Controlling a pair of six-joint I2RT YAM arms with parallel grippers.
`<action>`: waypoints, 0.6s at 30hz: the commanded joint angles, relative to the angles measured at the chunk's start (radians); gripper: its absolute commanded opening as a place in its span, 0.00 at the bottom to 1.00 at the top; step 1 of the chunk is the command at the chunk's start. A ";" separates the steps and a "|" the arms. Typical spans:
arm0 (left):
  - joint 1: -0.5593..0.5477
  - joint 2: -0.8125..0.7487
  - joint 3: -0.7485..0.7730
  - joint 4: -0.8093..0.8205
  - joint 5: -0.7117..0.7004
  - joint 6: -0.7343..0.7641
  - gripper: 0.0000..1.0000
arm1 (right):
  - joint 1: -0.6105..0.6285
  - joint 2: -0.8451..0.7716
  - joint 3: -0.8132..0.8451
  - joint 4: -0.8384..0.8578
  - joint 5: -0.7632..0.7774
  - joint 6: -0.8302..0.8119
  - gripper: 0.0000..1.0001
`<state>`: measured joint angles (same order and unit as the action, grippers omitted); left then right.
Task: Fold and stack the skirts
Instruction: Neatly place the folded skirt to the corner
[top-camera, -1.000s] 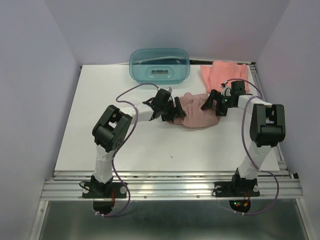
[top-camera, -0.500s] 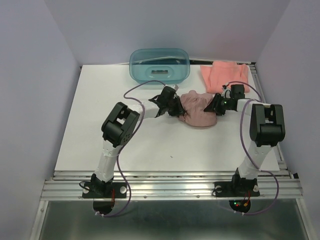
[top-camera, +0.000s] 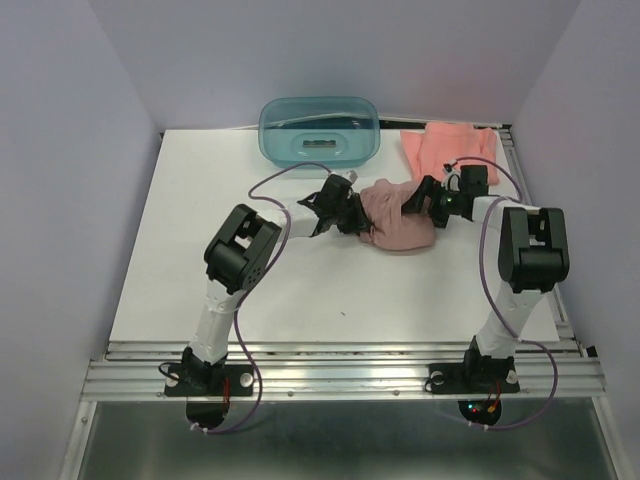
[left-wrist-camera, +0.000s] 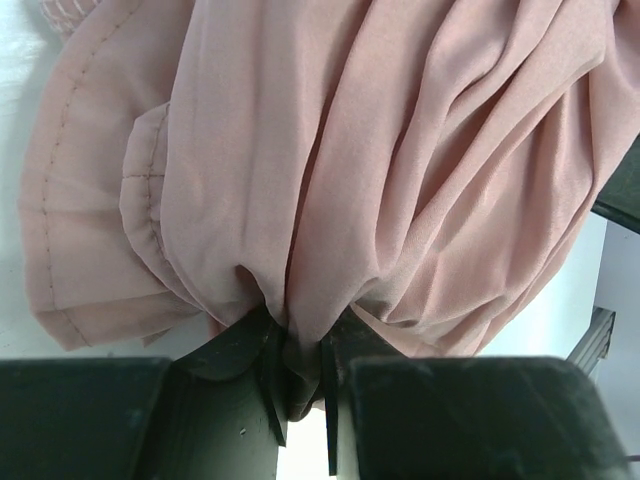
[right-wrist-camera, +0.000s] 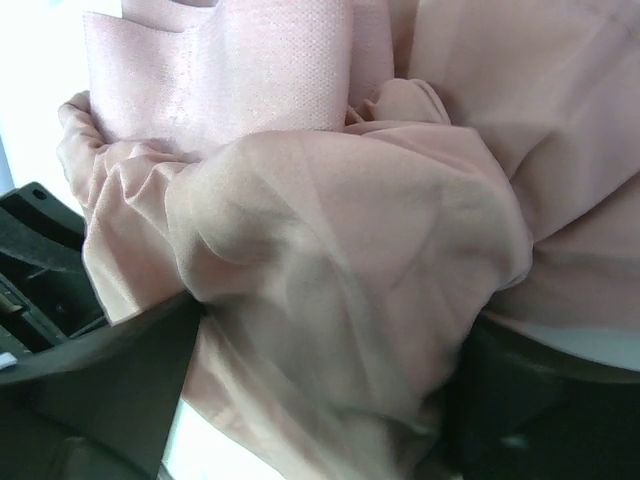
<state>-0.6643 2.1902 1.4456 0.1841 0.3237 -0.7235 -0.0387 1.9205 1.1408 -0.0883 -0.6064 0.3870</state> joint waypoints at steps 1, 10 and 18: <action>-0.011 0.028 0.021 -0.034 0.017 0.015 0.19 | 0.013 0.124 -0.033 -0.004 -0.010 -0.010 0.77; -0.008 0.014 0.056 -0.069 0.005 0.081 0.53 | 0.013 0.089 0.074 -0.047 0.005 -0.085 0.01; 0.064 -0.164 -0.024 -0.161 -0.087 0.291 0.75 | 0.013 0.003 0.284 -0.169 0.192 -0.289 0.01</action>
<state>-0.6563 2.1483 1.4624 0.1055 0.3023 -0.5674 -0.0311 1.9953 1.3090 -0.2077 -0.5491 0.2302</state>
